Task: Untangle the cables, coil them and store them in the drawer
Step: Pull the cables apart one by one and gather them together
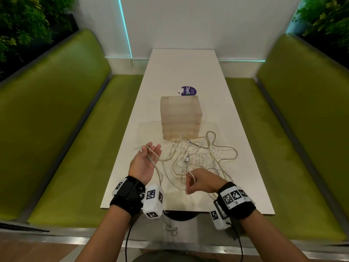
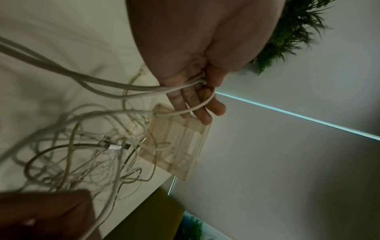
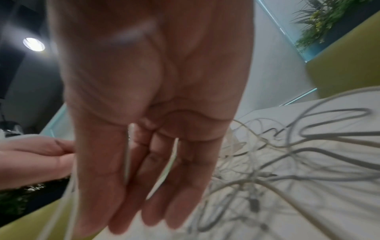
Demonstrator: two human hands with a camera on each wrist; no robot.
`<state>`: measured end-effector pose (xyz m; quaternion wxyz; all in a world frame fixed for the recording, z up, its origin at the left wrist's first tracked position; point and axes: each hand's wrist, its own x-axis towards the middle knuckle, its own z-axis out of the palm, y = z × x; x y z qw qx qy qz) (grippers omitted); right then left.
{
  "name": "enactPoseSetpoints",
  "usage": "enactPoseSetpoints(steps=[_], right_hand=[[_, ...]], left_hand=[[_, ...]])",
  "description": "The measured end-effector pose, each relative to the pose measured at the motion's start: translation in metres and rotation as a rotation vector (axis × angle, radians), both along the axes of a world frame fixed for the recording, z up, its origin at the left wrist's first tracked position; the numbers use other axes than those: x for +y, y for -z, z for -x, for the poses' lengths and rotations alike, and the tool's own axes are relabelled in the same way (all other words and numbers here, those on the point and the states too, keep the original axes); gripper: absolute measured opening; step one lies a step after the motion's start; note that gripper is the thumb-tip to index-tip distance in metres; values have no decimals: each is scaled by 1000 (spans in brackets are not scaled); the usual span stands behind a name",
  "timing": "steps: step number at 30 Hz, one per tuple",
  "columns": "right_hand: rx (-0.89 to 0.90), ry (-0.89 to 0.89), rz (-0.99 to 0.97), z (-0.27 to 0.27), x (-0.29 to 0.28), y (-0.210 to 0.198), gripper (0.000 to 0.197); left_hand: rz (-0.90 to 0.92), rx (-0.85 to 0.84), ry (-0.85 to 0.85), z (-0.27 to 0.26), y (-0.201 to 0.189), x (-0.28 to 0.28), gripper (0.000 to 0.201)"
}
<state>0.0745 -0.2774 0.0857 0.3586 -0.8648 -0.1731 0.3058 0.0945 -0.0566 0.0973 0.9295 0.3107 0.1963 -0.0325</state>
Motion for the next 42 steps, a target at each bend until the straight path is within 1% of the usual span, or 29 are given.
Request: enactPoseSetpoints(steps=[3, 4, 5, 6, 7, 8, 9, 10, 11, 12, 13, 15, 16, 19, 21, 23, 26, 28, 30, 32, 35, 37, 39, 41, 42], right_hand=[[-3, 132, 44, -2, -11, 3, 22], [20, 167, 20, -4, -15, 3, 39], [36, 180, -29, -5, -18, 2, 64], [31, 184, -86, -7, -18, -2, 83], [3, 192, -150, -8, -15, -8, 92], [-48, 217, -227, -10, -9, -15, 88], [-114, 267, -295, -13, -1, -21, 76], [-189, 325, -346, -16, 9, -27, 59], [-264, 372, -368, -19, 19, -33, 42], [-316, 390, -364, -22, 29, -37, 30], [-341, 373, -340, -25, 36, -38, 23], [-338, 311, -306, -30, 46, -38, 21], [-319, 309, -334, -32, 48, -37, 20], [-237, 394, -525, -32, 50, -36, 16], [-273, 448, -599, -29, 51, -34, 10], [-338, 506, -669, -25, 50, -35, 4], [-311, 545, -740, -19, 45, -36, 11], [-247, 497, -685, -16, 45, -35, 13], [-184, 448, -610, -13, 49, -31, 13], [-142, 427, -587, -11, 55, -28, 13], [-141, 419, -586, -10, 60, -26, 14], [-127, 380, -517, -13, 58, -27, 15], [-107, 235, -361, -16, 54, -29, 22], [-102, 38, -157, -19, 49, -26, 30], [-100, -33, -87, -20, 47, -22, 31]], left_hand=[[-35, -11, -28, 0, -2, 4, 24], [-75, -18, -15, 1, -3, 3, 24], [-128, -27, 7, 1, -4, 0, 24], [-188, -36, 35, 3, -5, -4, 25], [-247, -45, 67, 4, -4, -8, 25], [-301, -61, 100, 5, -4, -13, 26], [-358, -88, 138, 7, -3, -18, 27], [-424, -120, 182, 10, -3, -23, 27], [-492, -154, 230, 13, -3, -28, 28], [-549, -190, 276, 15, -3, -33, 28], [-596, -219, 316, 17, -3, -38, 28], [-662, -237, 356, 19, -3, -43, 28], [-677, -234, 361, 20, -4, -44, 28], [-680, -230, 383, 21, -6, -41, 28], [-645, -219, 374, 22, -7, -41, 29], [-586, -188, 283, 21, -8, -40, 33], [-469, -135, 105, 16, -7, -32, 34], [-397, -125, 87, 14, -8, -29, 32], [-327, -126, 116, 14, -12, -32, 30], [-257, -123, 129, 15, -15, -37, 29], [-300, -134, 150, 16, -16, -38, 33], [-327, -157, 165, 17, -16, -36, 33], [-321, -168, 155, 18, -19, -33, 28], [-284, -172, 108, 16, -25, -29, 26], [-260, -173, 78, 15, -29, -26, 26]])
